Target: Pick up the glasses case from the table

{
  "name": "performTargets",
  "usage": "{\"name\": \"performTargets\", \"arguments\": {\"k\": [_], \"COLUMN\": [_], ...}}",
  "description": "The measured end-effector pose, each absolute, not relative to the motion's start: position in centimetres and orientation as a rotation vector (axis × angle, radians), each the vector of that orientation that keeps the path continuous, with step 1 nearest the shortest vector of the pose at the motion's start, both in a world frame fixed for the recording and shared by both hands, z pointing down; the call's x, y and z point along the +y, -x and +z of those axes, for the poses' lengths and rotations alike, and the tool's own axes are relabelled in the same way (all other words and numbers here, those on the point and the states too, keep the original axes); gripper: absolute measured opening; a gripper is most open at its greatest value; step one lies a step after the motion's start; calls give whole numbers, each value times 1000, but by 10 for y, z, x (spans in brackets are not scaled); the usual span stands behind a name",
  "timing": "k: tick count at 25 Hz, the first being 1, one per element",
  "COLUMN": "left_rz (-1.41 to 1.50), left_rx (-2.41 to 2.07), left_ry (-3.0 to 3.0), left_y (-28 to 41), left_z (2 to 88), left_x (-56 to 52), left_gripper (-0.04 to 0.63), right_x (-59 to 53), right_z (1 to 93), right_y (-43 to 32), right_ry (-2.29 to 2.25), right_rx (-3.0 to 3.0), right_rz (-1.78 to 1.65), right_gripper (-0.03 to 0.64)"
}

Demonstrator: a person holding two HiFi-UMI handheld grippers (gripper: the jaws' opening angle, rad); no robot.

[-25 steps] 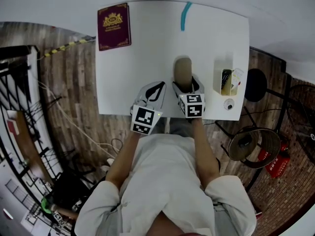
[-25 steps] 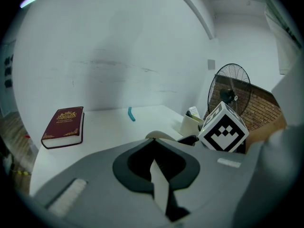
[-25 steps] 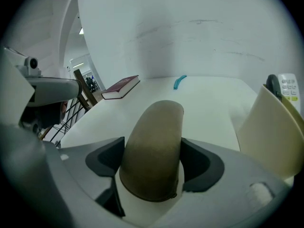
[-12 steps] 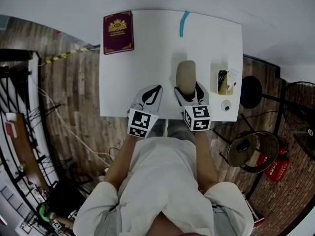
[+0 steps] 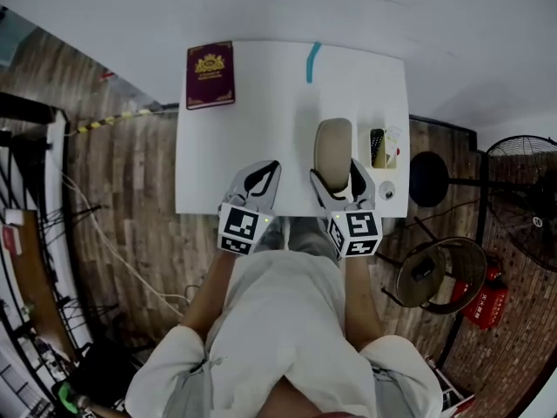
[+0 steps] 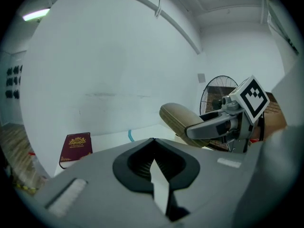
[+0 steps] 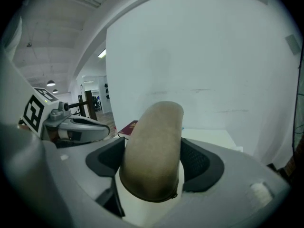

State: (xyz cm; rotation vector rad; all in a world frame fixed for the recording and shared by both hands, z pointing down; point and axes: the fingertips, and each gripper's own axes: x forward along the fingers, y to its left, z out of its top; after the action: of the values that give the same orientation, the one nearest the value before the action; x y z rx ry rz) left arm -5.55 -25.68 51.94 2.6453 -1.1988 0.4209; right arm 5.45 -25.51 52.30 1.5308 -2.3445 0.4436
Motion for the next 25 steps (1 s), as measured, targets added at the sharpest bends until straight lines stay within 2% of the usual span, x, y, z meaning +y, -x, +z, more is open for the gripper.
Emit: {"name": "performTargets", "arguments": {"k": [11, 25], "left_rz": [272, 221], "left_rx": [-1192, -1155], "left_ry": [-2785, -2854], "left_y": [56, 50], "left_z": [450, 426], "left_x": [-228, -215], "left_gripper": [18, 18], "right_x": [-216, -202], "right_z": [441, 428], "right_y": [-61, -60], "right_ry": [-1679, -1713], "right_rx": [-2424, -2423], "right_rz": [241, 187], "right_gripper": [365, 362]}}
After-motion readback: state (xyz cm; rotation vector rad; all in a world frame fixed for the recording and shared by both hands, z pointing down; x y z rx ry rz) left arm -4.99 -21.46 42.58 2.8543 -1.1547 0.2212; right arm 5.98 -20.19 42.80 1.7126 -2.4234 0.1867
